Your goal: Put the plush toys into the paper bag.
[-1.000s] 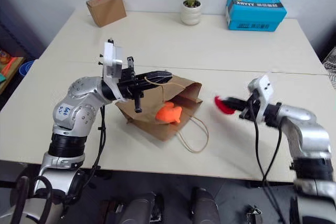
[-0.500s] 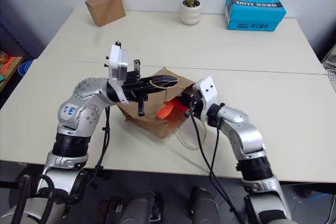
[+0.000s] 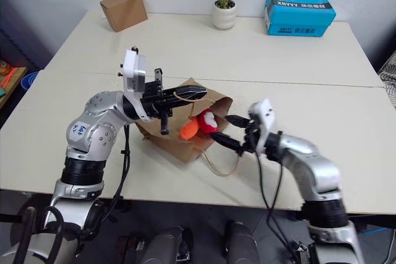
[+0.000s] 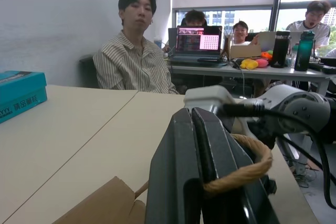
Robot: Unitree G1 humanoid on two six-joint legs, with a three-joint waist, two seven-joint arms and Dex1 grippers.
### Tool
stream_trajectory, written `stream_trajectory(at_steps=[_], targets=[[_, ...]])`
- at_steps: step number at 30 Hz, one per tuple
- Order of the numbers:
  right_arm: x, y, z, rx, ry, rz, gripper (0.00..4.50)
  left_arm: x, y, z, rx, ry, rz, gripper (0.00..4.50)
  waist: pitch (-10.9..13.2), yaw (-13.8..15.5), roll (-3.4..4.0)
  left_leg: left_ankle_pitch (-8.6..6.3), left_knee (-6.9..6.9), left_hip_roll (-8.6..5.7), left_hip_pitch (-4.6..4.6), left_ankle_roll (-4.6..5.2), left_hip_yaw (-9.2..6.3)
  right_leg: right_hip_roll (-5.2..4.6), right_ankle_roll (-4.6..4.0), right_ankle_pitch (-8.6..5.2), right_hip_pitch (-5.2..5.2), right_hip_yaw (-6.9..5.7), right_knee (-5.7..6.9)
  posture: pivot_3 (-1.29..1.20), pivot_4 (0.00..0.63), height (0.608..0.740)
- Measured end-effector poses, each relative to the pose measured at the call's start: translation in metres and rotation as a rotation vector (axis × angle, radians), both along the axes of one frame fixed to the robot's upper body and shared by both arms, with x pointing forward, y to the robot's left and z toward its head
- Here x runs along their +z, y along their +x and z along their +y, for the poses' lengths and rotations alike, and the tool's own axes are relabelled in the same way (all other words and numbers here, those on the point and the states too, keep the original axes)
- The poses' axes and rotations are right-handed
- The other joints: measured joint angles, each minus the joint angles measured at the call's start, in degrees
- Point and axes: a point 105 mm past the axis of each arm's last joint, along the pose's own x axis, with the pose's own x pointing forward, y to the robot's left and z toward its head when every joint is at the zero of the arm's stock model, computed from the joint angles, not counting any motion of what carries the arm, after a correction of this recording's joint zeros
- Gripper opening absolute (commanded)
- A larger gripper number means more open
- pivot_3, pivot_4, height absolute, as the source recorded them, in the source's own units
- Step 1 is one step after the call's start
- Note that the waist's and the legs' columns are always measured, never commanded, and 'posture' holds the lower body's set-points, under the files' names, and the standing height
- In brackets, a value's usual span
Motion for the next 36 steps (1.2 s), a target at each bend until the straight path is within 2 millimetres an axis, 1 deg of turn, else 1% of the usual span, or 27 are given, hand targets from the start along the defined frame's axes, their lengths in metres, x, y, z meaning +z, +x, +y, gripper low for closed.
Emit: stream_trajectory(at_steps=[2,3,5,6,8,10,12,14,15,16,17,18,21,23,26,29,31,33,36], targets=[[-0.003,0.0,-0.015,-0.028,-0.035,0.056,4.27,0.0,0.0,0.0,0.0,-0.001,0.001,0.0,0.0,0.0,0.0,0.0,-0.01,0.0,0.0,0.0,0.0,-0.03,0.0,0.0,0.0,0.0,0.0,0.0,0.15,0.74],[-0.009,0.0,-0.021,-0.039,-0.085,0.078,4.27,0.0,0.0,0.0,-0.001,-0.001,0.001,0.0,0.0,0.0,0.0,0.0,-0.02,0.01,0.0,0.0,0.02,-0.03,0.0,0.0,0.0,0.01,-0.01,0.0,0.15,0.74],[-0.028,0.004,-0.027,-0.065,-0.169,0.135,4.27,0.0,0.0,0.0,-0.001,-0.001,0.001,0.0,0.0,-0.2,0.0,0.0,-0.02,0.03,0.02,-0.01,0.06,-0.03,0.0,0.0,0.0,0.02,-0.01,0.0,0.15,0.74],[-0.038,0.005,-0.026,-0.07,-0.175,0.181,4.1,0.0,0.0,0.0,-0.002,-0.001,0.002,0.0,0.0,-0.2,-0.01,0.0,-0.03,0.05,0.04,-0.02,0.07,-0.02,0.0,0.0,0.0,0.03,-0.01,0.0,0.15,0.74],[-0.054,0.006,-0.013,-0.056,-0.156,0.256,3.64,0.0,0.0,-0.001,-0.005,-0.002,0.002,0.0,0.0,-0.3,0.0,0.01,-0.02,0.09,0.04,-0.05,0.09,0.0,0.0,0.0,-0.01,0.03,0.01,0.0,0.15,0.74],[-0.054,0.006,-0.001,-0.018,-0.153,0.268,2.99,-0.001,-0.001,-0.002,-0.008,-0.003,0.003,0.0,0.0,-0.2,0.0,0.01,-0.01,0.08,0.04,-0.05,0.08,0.02,0.0,0.0,-0.01,0.02,0.03,0.0,0.15,0.74],[-0.057,0.002,0.011,0.022,-0.114,0.297,2.24,-0.001,-0.001,-0.002,-0.01,-0.004,0.003,0.0,0.0,0.0,0.0,0.01,0.0,0.06,0.03,-0.05,0.06,0.03,0.0,0.0,-0.01,0.02,0.01,0.0,0.15,0.74],[-0.061,-0.006,0.017,0.056,-0.099,0.333,1.49,-0.001,-0.001,-0.002,-0.01,-0.004,0.001,0.0,0.0,0.5,0.0,0.01,0.0,-0.01,0.01,-0.01,0.03,0.02,0.0,0.0,-0.01,0.0,0.01,0.0,0.15,0.74],[-0.06,-0.012,0.02,0.075,-0.067,0.36,1.19,-0.001,-0.001,-0.002,-0.009,-0.005,0.001,0.0,0.0,0.7,0.0,0.0,0.02,-0.02,-0.01,0.0,0.03,0.02,0.01,0.0,-0.01,0.0,0.0,0.0,0.15,0.74],[-0.056,-0.017,0.024,0.098,-0.027,0.382,0.79,-0.001,0.0,-0.002,-0.007,-0.007,0.002,0.0,0.0,0.9,0.0,0.0,0.04,-0.02,-0.03,0.01,0.03,0.01,0.02,0.01,-0.01,0.0,-0.01,0.0,0.15,0.74],[-0.048,-0.021,0.027,0.123,0.03,0.395,0.39,-0.001,0.0,-0.002,-0.007,-0.009,0.002,0.0,0.0,1.1,0.0,0.0,0.06,-0.02,-0.04,0.02,0.03,0.0,0.03,0.02,-0.01,0.0,-0.01,0.0,0.15,0.74],[-0.039,-0.025,0.028,0.143,0.073,0.395,0.08,-0.001,0.0,-0.002,-0.007,-0.011,0.001,0.0,0.0,1.2,0.0,-0.01,0.07,-0.02,-0.04,0.02,0.01,-0.01,0.04,0.02,-0.01,0.0,-0.01,0.0,0.15,0.74],[-0.004,-0.034,0.019,0.169,0.211,0.368,0.03,0.001,0.004,-0.002,0.0,-0.033,0.009,0.0,0.0,1.4,-0.01,-0.02,0.1,-0.02,-0.08,0.05,-0.07,-0.05,0.04,0.03,0.0,-0.03,-0.04,0.0,0.15,0.74],[0.018,-0.042,0.011,0.188,0.295,0.354,0.03,0.009,0.011,-0.001,0.018,-0.062,0.011,0.0,0.0,1.3,-0.01,-0.03,0.1,-0.01,-0.15,0.06,-0.09,-0.08,0.06,0.05,-0.02,-0.05,-0.1,0.0,0.15,0.74],[0.044,-0.049,-0.002,0.186,0.344,0.329,0.03,0.024,0.018,0.001,0.029,-0.097,-0.012,0.0,0.0,1.3,0.0,-0.03,0.07,-0.01,-0.18,0.07,-0.07,-0.09,0.06,0.05,-0.06,-0.06,-0.12,0.0,0.15,0.74],[0.077,-0.05,-0.014,0.15,0.366,0.255,0.03,0.037,0.03,0.007,0.06,-0.121,-0.045,0.0,0.0,1.2,-0.01,-0.02,0.08,-0.02,-0.27,0.09,-0.03,-0.02,0.06,0.05,-0.17,-0.09,-0.1,0.0,0.15,0.74],[0.085,-0.051,-0.019,0.134,0.396,0.241,0.03,0.035,0.035,0.009,0.083,-0.102,-0.065,0.0,0.0,1.2,-0.02,-0.02,0.05,-0.01,-0.29,0.09,0.02,0.07,0.06,0.05,-0.22,-0.09,-0.1,0.0,0.15,0.74],[0.086,-0.05,-0.018,0.132,0.423,0.254,0.03,0.029,0.041,0.012,0.105,-0.09,-0.063,0.0,0.0,1.2,-0.02,0.01,0.09,-0.01,-0.46,0.13,0.09,0.09,0.08,0.06,-0.43,-0.09,-0.02,0.0,0.15,0.74],[0.087,-0.042,-0.016,0.087,0.489,0.26,0.03,0.021,0.049,0.015,0.127,-0.075,-0.047,0.0,0.0,1.3,-0.03,0.03,0.14,-0.05,-0.51,0.16,0.14,0.07,0.12,0.08,-0.5,-0.15,0.04,0.0,0.15,0.74]])
